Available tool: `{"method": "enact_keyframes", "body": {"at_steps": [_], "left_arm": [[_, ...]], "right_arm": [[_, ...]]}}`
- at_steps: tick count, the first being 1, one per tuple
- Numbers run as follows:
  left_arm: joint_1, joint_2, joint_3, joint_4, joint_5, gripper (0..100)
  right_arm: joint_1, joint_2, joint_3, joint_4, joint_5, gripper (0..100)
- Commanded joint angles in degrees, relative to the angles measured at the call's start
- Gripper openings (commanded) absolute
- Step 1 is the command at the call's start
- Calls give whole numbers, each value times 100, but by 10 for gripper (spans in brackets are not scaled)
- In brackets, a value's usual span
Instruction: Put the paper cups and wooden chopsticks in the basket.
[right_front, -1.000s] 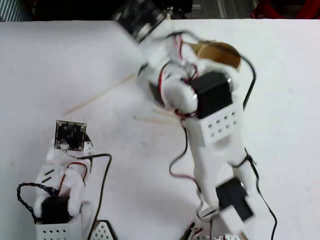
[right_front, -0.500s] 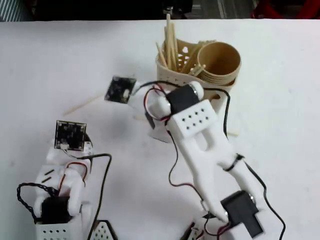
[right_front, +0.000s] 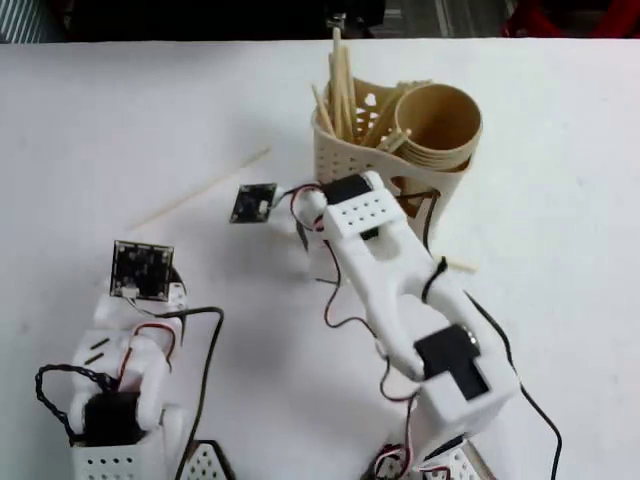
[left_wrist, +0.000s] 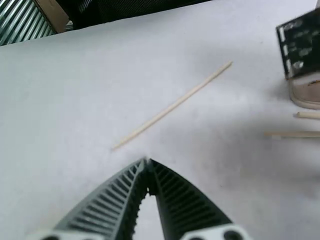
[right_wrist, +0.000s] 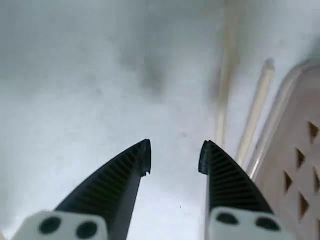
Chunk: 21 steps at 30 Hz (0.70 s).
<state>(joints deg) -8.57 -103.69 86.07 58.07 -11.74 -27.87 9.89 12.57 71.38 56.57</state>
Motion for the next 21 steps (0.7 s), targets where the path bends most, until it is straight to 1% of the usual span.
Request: {"method": "enact_keyframes", "body": {"at_steps": [1, 9, 11, 14, 16, 21], "left_arm": [[-40, -66, -35, -123, -62, 27], [-22, -66, -35, -123, -62, 27], [-22, -66, -35, -123, -62, 27], [-22, -66, -44, -114, -62, 27], [-22, -66, -44, -114, -62, 27], [-22, -66, -44, -114, -62, 27]], "right_arm": [[66, 207, -35, -303, 325, 170], [110, 374, -211, -435, 369, 170], [127, 418, -299, -444, 369, 193], [127, 585, -440, -435, 343, 259], [127, 716, -519, -444, 334, 285], [136, 1007, -879, -444, 325, 287]]}}
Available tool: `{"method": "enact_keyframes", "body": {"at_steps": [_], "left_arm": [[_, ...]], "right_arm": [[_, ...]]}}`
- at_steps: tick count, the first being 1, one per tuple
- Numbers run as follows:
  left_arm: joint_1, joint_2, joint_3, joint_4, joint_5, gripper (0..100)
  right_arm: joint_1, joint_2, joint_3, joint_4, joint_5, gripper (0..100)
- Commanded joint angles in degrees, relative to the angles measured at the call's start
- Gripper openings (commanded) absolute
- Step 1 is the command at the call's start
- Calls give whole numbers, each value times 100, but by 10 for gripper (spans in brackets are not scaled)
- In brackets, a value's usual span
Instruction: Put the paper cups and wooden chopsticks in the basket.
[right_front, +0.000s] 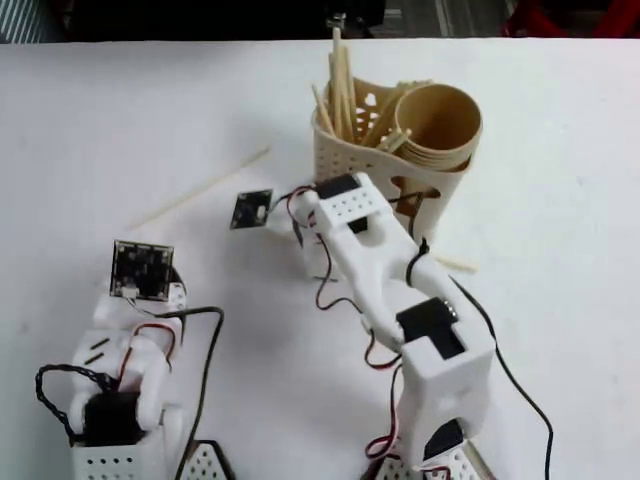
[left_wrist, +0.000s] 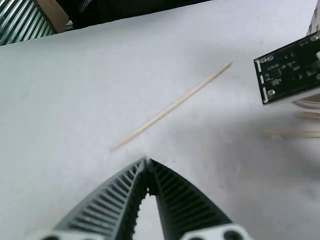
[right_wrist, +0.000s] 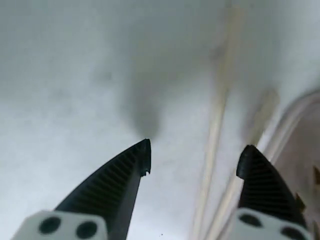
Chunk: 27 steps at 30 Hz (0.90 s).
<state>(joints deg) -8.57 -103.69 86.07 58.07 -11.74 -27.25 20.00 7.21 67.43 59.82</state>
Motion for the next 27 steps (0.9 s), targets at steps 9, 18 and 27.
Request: {"method": "enact_keyframes", "body": {"at_steps": [9, 18, 27], "left_arm": [[-13, -66, -44, -114, -62, 27], [-13, -66, -44, -97, -62, 27], [-4, -66, -44, -97, -62, 27]], "right_arm": [[136, 637, -1064, -48, -448, 289], [136, 1156, -1433, -31, -475, 289], [40, 1420, -1433, 541, -431, 166]]}}
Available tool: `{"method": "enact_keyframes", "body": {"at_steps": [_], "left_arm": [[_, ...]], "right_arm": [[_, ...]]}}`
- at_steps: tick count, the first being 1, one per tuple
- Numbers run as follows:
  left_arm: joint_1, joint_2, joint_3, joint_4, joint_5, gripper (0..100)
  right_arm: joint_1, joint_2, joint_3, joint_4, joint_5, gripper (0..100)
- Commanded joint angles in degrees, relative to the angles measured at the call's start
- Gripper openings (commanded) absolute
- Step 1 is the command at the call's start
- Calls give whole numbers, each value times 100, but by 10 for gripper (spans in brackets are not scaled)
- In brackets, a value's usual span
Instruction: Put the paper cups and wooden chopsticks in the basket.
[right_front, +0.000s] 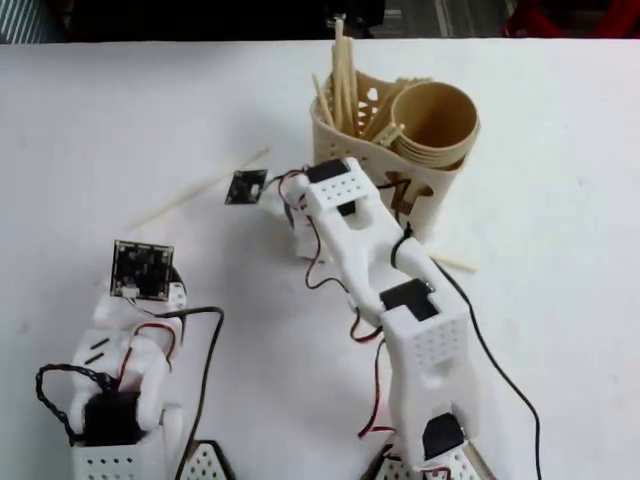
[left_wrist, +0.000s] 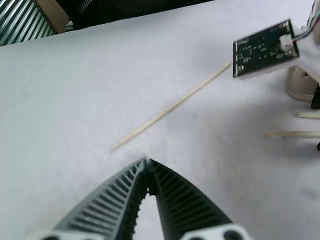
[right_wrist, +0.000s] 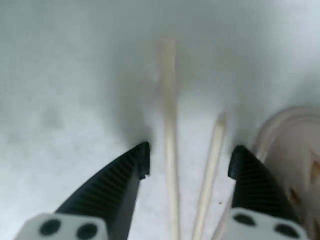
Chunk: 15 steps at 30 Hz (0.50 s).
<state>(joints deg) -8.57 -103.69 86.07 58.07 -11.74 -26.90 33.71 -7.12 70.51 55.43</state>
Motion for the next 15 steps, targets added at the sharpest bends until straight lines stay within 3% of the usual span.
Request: {"method": "enact_keyframes", "body": {"at_steps": [1, 5, 15], "left_arm": [[-4, -66, -44, -97, -62, 27], [-4, -66, -44, -105, -62, 27], [-4, -66, -44, -114, -62, 27]], "right_arm": [[-4, 48, 0, 286, 9, 141], [-48, -4, 0, 558, 9, 86], [-242, -347, 26, 1103, -35, 83]]}}
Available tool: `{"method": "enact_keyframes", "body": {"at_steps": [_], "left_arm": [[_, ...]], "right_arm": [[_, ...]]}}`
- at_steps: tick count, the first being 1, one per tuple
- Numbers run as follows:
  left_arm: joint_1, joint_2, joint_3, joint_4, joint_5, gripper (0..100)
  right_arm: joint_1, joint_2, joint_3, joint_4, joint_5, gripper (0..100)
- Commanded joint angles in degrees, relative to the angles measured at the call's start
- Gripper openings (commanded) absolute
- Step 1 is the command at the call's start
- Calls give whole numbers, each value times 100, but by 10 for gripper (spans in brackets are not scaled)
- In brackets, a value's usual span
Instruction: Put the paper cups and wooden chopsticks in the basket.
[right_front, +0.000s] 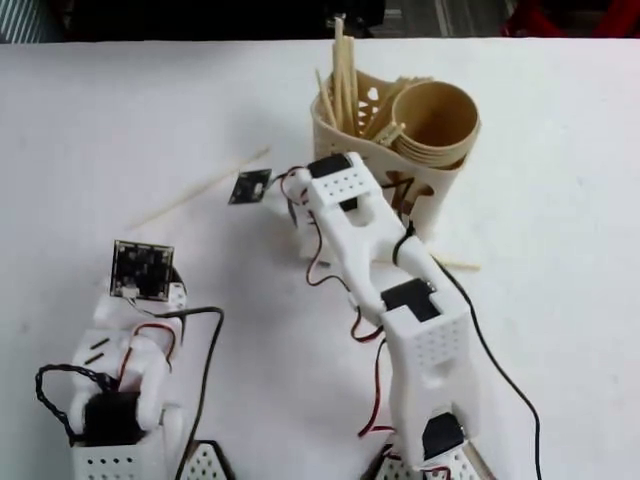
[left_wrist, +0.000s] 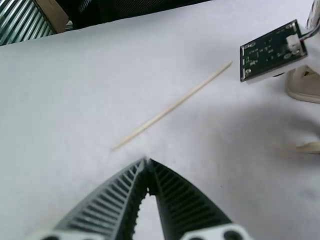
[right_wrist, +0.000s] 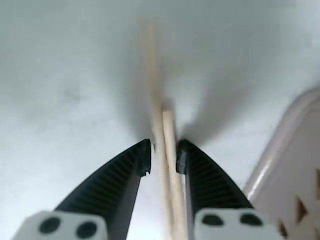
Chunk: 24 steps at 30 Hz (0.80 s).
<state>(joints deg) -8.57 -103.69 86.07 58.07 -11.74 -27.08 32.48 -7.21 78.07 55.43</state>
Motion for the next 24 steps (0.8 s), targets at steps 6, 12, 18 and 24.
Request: {"method": "enact_keyframes", "body": {"at_steps": [6, 12, 18, 24], "left_arm": [[-22, -66, -44, -114, -62, 27], [-22, -66, -44, -114, -62, 27], [-31, -66, -44, -114, -62, 27], [-31, -66, -44, -114, -62, 27]], "right_arm": [[-567, -198, 44, 400, -255, 83], [-1068, -198, 35, 259, -985, 84], [-1262, -224, 26, -101, -1916, 57], [-1288, -251, 0, -813, -2778, 19]]}}
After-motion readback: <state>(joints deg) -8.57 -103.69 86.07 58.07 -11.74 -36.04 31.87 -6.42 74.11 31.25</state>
